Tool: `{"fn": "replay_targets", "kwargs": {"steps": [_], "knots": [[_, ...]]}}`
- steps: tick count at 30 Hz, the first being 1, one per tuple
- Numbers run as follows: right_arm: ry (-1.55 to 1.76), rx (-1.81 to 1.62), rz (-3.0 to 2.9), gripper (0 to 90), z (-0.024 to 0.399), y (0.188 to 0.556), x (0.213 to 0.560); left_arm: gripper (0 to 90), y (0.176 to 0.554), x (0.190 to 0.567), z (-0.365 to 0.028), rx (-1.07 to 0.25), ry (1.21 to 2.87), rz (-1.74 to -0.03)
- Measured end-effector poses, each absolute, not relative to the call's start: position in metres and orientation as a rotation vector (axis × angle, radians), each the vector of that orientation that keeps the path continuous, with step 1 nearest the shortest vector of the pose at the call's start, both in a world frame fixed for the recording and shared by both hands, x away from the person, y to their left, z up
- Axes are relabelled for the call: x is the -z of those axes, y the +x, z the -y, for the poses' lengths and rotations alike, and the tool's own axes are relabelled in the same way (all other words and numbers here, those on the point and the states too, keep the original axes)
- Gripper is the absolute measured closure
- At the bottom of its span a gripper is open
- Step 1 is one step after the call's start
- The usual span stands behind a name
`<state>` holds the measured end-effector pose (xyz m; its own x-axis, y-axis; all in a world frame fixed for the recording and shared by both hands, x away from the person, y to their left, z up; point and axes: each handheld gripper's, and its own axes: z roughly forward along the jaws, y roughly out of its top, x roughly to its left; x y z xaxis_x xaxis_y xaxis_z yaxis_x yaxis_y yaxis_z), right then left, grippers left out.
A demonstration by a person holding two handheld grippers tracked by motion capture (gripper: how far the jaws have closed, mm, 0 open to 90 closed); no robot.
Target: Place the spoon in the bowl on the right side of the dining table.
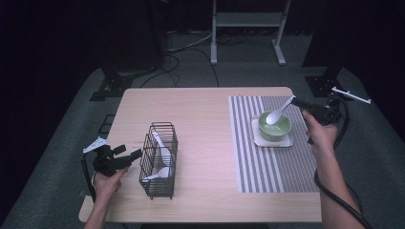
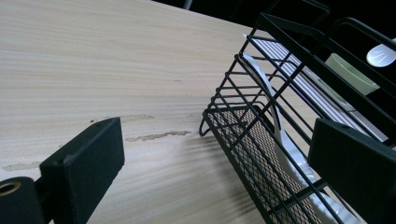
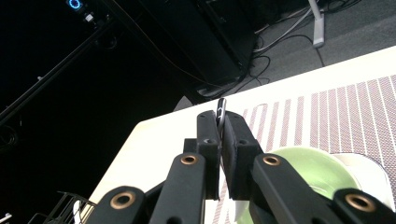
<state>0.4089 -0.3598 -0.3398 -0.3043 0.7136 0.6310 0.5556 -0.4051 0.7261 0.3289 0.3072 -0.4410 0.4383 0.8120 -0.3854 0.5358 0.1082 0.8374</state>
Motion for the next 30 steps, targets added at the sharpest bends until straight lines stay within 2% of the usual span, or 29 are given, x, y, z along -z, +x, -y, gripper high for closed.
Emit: {"fn": "replay_targets", "kwargs": {"steps": [30], "knots": [[1.827, -1.773, -1.597, 85.8, 0.365, 0.416, 0.361, 2.8, 0.329, 0.441, -0.307, -0.307, 1.558, -1.222]]}}
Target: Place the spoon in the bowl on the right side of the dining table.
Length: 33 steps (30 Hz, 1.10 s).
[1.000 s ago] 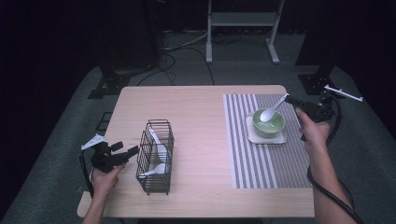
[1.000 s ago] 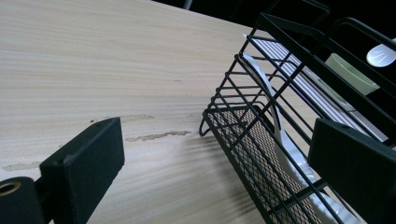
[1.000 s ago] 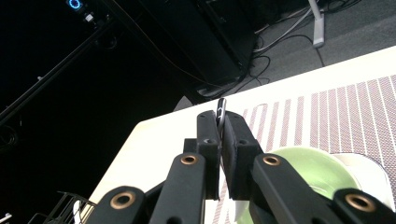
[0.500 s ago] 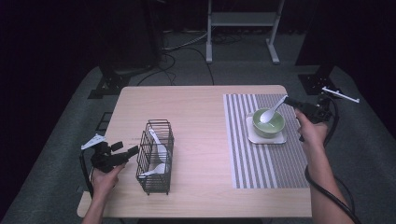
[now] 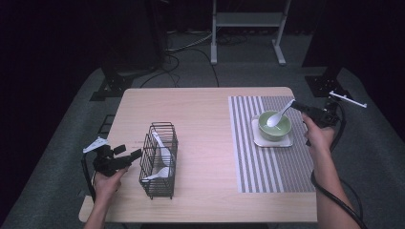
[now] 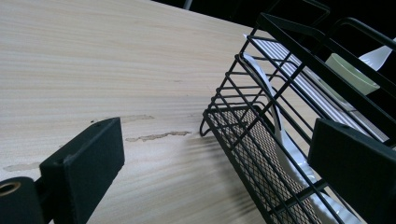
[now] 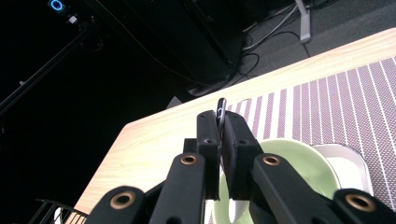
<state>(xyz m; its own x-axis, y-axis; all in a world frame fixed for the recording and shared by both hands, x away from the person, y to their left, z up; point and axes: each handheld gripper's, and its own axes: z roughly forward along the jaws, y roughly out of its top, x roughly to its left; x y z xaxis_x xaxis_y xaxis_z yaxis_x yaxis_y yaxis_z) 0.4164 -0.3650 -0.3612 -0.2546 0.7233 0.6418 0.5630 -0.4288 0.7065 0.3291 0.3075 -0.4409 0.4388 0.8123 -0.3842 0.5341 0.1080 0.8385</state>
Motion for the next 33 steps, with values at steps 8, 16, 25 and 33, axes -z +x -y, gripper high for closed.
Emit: {"fn": "replay_targets", "kwargs": {"steps": [8, 16, 25, 33], "knots": [[1.846, -1.764, -1.591, 85.8, 0.366, 0.418, 0.367, 2.8, 0.329, 0.441, -0.307, -0.305, 1.557, -1.222], [1.863, -1.76, -1.585, 85.8, 0.368, 0.419, 0.373, 2.8, 0.329, 0.441, -0.307, -0.305, 1.559, -1.222], [1.892, -1.761, -1.58, 85.8, 0.368, 0.42, 0.386, 2.8, 0.329, 0.441, -0.307, -0.306, 1.557, -1.223], [1.897, -1.76, -1.581, 85.8, 0.367, 0.421, 0.391, 2.7, 0.329, 0.441, -0.307, -0.305, 1.557, -1.222]]}}
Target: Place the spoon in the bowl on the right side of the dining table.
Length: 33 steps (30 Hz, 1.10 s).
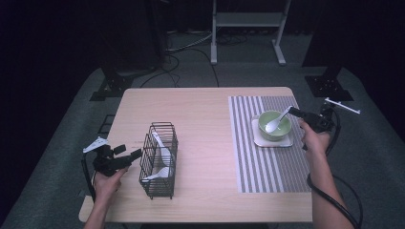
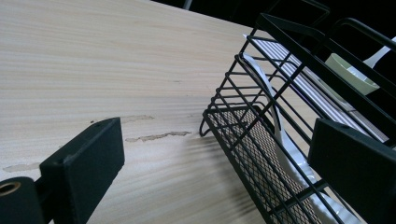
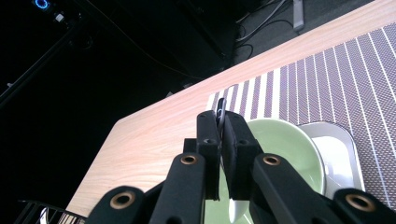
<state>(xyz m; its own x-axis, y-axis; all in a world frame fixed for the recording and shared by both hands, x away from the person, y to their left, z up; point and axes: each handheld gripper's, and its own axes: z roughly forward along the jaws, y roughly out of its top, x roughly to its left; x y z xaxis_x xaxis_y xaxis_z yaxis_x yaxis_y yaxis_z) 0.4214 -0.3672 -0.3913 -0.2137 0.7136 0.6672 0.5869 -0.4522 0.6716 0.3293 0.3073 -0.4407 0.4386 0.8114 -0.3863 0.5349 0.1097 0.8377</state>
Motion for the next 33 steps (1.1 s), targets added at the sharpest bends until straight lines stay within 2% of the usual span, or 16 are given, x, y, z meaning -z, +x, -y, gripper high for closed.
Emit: {"fn": "replay_targets", "kwargs": {"steps": [33], "knots": [[1.978, -1.775, -1.565, 83.7, 0.378, 0.423, 0.423, 2.8, 0.331, 0.442, -0.307, -0.302, 1.56, -1.225]]}}
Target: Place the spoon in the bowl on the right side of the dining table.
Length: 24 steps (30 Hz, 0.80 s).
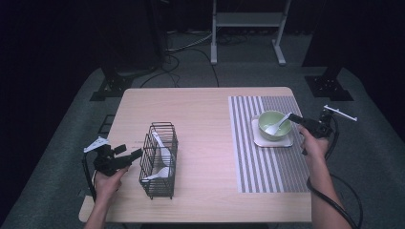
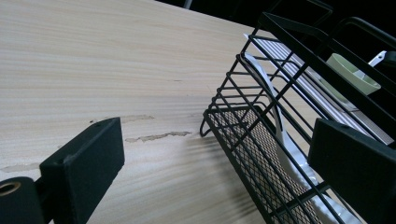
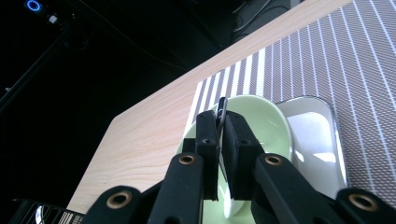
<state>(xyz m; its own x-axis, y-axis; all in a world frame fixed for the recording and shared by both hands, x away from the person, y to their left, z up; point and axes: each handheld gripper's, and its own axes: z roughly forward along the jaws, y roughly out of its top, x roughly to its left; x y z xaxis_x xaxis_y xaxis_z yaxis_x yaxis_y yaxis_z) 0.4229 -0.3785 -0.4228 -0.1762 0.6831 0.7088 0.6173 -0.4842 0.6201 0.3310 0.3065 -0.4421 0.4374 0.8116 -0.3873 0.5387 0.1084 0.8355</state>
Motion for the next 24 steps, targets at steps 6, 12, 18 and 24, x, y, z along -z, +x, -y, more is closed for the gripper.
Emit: {"fn": "replay_targets", "kwargs": {"steps": [6, 12, 18, 24], "knots": [[2.015, -1.768, -1.539, 78.9, 0.383, 0.422, 0.427, 2.8, 0.33, 0.442, -0.308, -0.305, 1.56, -1.227], [2.039, -1.758, -1.533, 75.4, 0.386, 0.421, 0.433, 2.8, 0.33, 0.442, -0.309, -0.31, 1.556, -1.228], [2.052, -1.753, -1.518, 73.0, 0.389, 0.419, 0.436, 2.8, 0.33, 0.442, -0.309, -0.311, 1.556, -1.228], [2.074, -1.764, -1.51, 69.5, 0.394, 0.415, 0.444, 2.8, 0.329, 0.441, -0.309, -0.309, 1.561, -1.225]]}}
